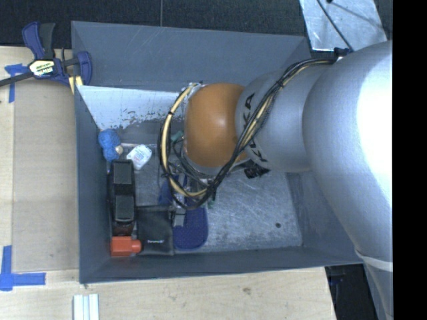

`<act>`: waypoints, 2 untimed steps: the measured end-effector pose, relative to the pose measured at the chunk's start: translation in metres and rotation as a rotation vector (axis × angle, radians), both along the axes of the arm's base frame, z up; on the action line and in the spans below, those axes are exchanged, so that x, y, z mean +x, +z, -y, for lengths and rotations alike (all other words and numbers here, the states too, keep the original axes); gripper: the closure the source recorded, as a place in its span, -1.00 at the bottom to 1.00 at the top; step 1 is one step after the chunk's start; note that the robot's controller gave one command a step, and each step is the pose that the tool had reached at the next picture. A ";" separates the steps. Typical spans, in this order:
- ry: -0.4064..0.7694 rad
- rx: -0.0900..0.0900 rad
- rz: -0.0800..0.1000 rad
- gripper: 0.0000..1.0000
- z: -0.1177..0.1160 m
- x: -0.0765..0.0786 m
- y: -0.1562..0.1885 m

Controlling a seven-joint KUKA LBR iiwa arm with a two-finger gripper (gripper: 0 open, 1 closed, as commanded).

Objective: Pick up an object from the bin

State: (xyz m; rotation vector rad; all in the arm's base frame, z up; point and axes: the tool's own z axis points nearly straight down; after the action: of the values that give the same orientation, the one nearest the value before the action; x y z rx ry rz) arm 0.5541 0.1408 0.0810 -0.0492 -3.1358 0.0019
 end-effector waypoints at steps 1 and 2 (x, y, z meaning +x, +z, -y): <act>-0.003 0.003 0.013 1.00 -0.001 0.004 0.006; -0.004 0.003 0.013 -1.00 -0.001 0.004 0.005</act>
Offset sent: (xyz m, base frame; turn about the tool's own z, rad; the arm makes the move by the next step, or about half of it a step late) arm 0.0000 0.0000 0.0000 0.0000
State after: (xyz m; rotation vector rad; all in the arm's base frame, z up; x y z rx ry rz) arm 0.5579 0.1417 0.0864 -0.0554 -3.1485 -0.0038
